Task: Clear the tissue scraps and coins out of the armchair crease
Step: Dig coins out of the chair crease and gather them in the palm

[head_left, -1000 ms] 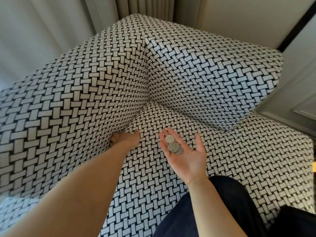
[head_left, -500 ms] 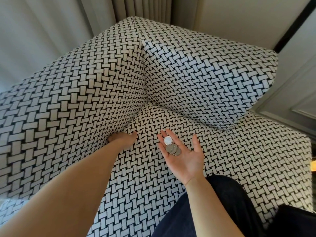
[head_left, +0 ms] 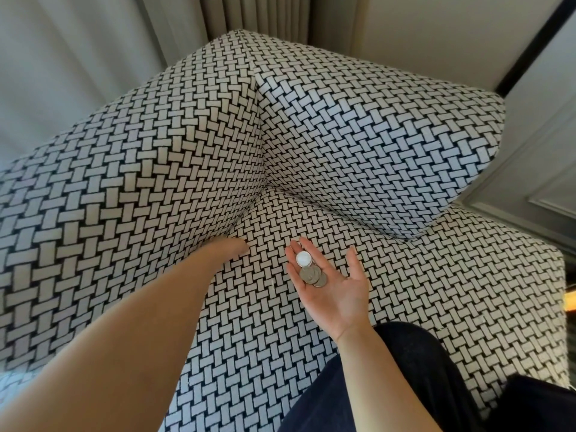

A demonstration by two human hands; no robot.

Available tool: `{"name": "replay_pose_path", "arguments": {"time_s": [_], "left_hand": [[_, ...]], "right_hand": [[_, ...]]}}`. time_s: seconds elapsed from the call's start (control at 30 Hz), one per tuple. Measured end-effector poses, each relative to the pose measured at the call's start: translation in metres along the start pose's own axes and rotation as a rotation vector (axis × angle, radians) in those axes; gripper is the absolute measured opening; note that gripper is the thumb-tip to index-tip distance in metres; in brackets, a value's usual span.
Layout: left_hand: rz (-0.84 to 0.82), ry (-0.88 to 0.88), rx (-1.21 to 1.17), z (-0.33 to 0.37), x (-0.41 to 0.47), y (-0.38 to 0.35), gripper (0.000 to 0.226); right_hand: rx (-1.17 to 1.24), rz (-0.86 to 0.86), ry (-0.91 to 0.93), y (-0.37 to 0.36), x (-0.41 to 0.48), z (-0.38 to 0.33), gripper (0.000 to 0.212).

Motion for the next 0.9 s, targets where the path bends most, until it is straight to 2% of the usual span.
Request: {"name": "replay_pose_path", "arguments": {"time_s": [0.07,0.13,0.3,0.43,0.5,0.6,0.8,0.9], "left_hand": [[0.158,0.031,-0.017,-0.013,0.006,-0.006,0.078],[0.243,0.018,0.034,-0.021,0.007,-0.011,0.088],[0.242,0.019,-0.052,-0.025,0.013,-0.01,0.087],[0.238,0.045,-0.154,-0.029,0.019,-0.012,0.097],[0.225,0.058,-0.17,-0.026,0.019,-0.011,0.09],[0.17,0.074,-0.279,-0.016,0.018,-0.011,0.064],[0.18,0.086,-0.532,-0.022,0.016,-0.015,0.067],[0.201,0.037,-0.628,-0.034,0.017,-0.018,0.068]], "right_hand": [[-0.009,0.0,-0.004,0.0,0.0,0.0,0.072],[-0.002,-0.004,-0.007,0.0,-0.001,0.0,0.072],[0.008,-0.006,-0.019,-0.001,-0.003,0.001,0.07],[-0.01,-0.001,-0.03,-0.001,-0.002,0.002,0.071],[-0.02,0.002,-0.041,-0.001,-0.001,0.003,0.071],[-0.02,0.007,-0.055,-0.001,-0.002,0.004,0.069],[-0.018,0.001,-0.067,0.0,-0.002,0.003,0.067],[-0.014,0.0,-0.079,0.0,0.0,0.004,0.068]]}}
Point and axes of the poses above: each hand's wrist, its own x-axis towards the middle knuckle, its own y-axis out of the back of the hand, z = x × y, the point moved 2 cm from there along x, towards the middle knuckle, and after that the axes turned 5 degrees about -y, right-handed, at the moved point
